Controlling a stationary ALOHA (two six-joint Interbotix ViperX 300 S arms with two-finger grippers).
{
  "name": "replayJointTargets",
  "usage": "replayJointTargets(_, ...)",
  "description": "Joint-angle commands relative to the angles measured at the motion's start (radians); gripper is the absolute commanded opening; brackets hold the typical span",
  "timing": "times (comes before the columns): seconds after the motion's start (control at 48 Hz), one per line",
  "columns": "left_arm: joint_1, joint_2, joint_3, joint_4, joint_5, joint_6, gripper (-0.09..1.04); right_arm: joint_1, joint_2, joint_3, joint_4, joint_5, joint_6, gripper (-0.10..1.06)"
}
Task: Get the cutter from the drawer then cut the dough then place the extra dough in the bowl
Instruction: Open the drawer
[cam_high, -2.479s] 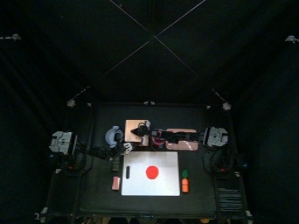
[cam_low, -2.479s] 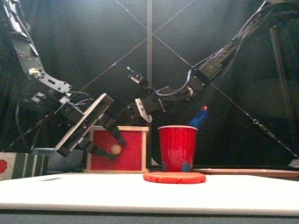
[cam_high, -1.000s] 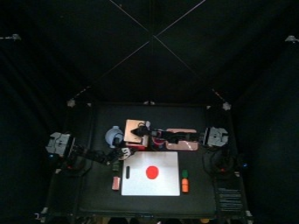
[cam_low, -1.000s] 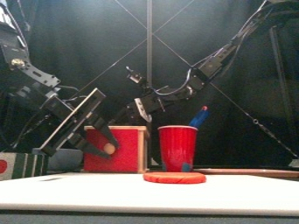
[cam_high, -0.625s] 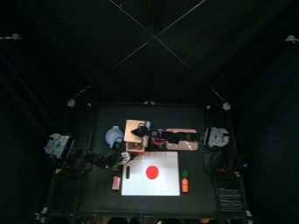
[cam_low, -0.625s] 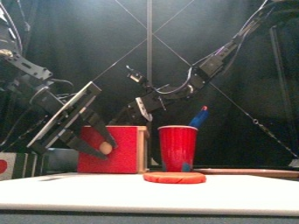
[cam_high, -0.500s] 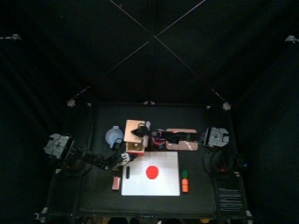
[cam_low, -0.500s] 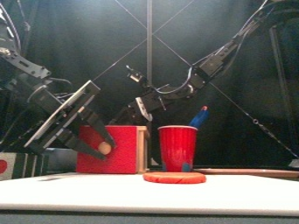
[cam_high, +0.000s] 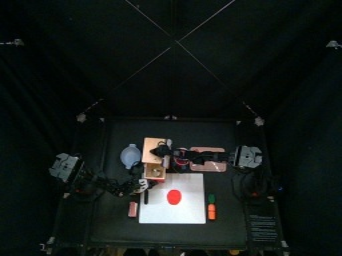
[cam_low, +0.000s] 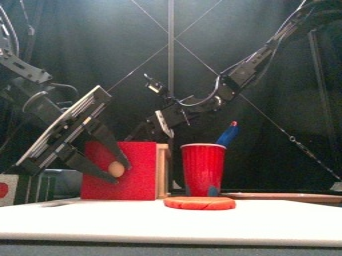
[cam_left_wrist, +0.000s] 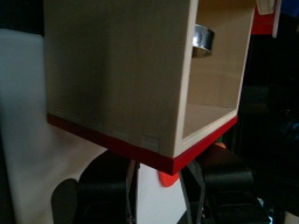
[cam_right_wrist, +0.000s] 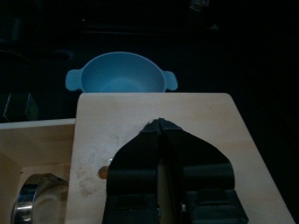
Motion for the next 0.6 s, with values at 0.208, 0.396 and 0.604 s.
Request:
replayJointTargets(0.208,0.018,0.005,-0.006,0.023,-0.018,0.041,0.63,-0.003,-0.037,-0.005,0.0,0.005,0.002,-0.04)
replayJointTargets(0.396,0.034,-0.003,-0.006,0.028,-0.025,0.061,0.78,-0.003,-0.038,-0.006,0.0,0.005,0.002,-0.04)
replayJointTargets(0.604,0.034,-0.028,-0.003,0.031,-0.031,0.064,0.85,-0.003,-0.038,-0.008,0.0,0.005,0.002,-0.04)
